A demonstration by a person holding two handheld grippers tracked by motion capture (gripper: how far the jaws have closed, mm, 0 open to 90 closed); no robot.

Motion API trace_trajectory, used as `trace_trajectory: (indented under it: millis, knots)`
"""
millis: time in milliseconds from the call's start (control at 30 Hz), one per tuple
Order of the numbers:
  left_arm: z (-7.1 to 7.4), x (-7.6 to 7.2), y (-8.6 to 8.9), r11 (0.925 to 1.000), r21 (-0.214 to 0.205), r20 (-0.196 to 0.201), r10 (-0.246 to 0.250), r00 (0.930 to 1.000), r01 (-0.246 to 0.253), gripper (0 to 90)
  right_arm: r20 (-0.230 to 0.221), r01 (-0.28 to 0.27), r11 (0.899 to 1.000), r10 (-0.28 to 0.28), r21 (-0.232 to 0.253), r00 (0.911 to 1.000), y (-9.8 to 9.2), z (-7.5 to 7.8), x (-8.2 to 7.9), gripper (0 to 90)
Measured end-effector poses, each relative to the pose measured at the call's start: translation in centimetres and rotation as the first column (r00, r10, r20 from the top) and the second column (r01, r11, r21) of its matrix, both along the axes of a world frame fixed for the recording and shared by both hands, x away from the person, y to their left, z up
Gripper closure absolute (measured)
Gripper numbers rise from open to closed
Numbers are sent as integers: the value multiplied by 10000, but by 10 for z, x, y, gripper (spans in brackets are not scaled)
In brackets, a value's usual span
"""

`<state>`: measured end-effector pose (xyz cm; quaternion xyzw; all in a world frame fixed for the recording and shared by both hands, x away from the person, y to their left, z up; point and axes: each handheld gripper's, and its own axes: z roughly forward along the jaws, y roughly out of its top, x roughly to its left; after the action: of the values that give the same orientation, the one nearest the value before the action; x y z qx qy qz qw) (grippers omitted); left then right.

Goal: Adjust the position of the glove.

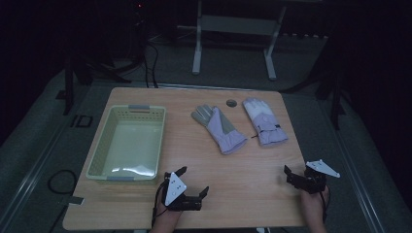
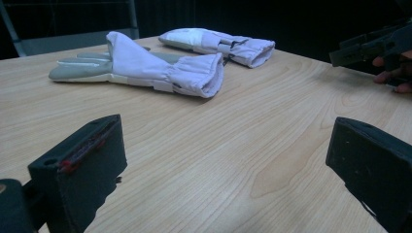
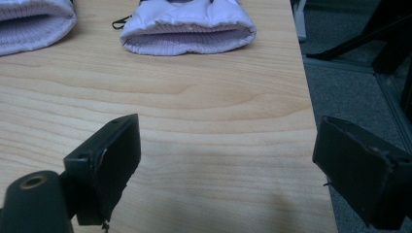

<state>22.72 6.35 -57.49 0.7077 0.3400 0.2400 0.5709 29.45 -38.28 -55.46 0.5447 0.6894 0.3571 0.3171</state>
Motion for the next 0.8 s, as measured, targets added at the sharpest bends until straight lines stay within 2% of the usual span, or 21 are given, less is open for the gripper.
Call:
trace_trajectory:
  millis: [167,267,400,567,700,800]
  knots:
    - [0,-1,-1,10000,70,70,2,10000,-3,11,-14,401,9988,-401,-265,9992,2,0,-2,101]
    - [0,-1,0,10000,-4,65,-22,10000,22,11,-187,617,9981,-616,79,9979,-1,3,-3,101]
    - [0,0,2,9999,-135,-6,-105,9999,105,11,-348,202,9996,-195,175,9992,0,4,-4,101]
    - [0,0,2,9997,-188,-39,-160,9999,159,11,-313,-97,9999,100,93,9995,6,11,-4,101]
    - [0,0,1,9998,-133,-38,-167,9999,167,11,-370,-427,9990,431,97,9984,10,23,-1,101]
    - [0,0,0,9998,-61,-3,-179,9998,179,11,-147,-773,9965,778,314,9969,10,42,2,101]
